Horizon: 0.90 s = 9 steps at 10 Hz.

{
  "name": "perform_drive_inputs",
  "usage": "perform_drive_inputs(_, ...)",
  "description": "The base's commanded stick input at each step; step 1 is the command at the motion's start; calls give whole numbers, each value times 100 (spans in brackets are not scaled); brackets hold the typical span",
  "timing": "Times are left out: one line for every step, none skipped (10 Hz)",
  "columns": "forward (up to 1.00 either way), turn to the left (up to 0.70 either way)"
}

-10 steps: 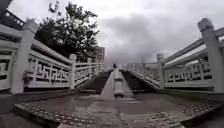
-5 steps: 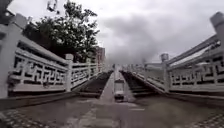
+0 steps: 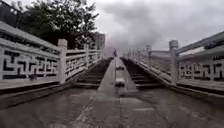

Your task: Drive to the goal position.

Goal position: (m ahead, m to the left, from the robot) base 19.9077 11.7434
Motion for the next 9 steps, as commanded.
perform_drive_inputs(69, 1)
perform_drive_inputs(69, 1)
perform_drive_inputs(69, 1)
perform_drive_inputs(69, 1)
perform_drive_inputs(69, 1)
perform_drive_inputs(69, 1)
perform_drive_inputs(69, 1)
perform_drive_inputs(69, 1)
perform_drive_inputs(69, -6)
